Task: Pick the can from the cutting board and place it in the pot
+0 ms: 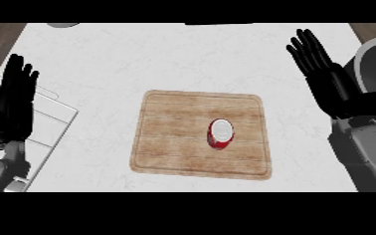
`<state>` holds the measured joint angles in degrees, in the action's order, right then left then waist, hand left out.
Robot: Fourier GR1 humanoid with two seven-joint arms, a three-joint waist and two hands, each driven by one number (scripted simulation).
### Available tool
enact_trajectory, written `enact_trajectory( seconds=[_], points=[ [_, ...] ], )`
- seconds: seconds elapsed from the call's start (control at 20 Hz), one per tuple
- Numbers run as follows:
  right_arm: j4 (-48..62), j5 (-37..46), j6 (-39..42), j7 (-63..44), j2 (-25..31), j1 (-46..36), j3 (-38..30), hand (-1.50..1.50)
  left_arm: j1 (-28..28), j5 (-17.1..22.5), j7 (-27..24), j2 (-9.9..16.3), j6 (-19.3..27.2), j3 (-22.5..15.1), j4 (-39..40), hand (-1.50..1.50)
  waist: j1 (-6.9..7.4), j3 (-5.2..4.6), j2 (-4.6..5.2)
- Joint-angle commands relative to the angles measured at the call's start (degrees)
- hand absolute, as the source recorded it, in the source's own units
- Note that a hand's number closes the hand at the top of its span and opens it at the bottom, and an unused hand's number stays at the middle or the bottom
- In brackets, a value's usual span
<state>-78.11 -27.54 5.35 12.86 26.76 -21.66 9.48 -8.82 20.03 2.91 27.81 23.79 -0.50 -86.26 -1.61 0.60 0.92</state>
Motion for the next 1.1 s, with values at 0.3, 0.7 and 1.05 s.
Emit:
enact_trajectory(
  seconds=[0.3, 0.7, 1.05],
  points=[
    [-4.96, 12.55, 7.58, -3.66, 21.45, -4.12, -3.02, 1.5, 5.22, -12.03, -7.51, -5.27, -27.05, 12.35, -3.38, 0.0, -2.46, -2.72, -2.27],
    [-8.2, 18.04, 1.25, 6.99, 15.46, 3.88, -0.65, -1.5, 4.06, -16.53, -7.71, -19.26, -39.44, 22.67, -1.75, 0.0, -1.8, -0.55, -1.44],
    [-12.99, 27.7, 1.28, 2.32, 21.45, 5.48, 4.46, -1.5, 4.49, -24.2, -11.96, -26.07, -45.55, 29.03, -2.99, 0.0, -1.81, -0.79, -1.5]
  ],
)
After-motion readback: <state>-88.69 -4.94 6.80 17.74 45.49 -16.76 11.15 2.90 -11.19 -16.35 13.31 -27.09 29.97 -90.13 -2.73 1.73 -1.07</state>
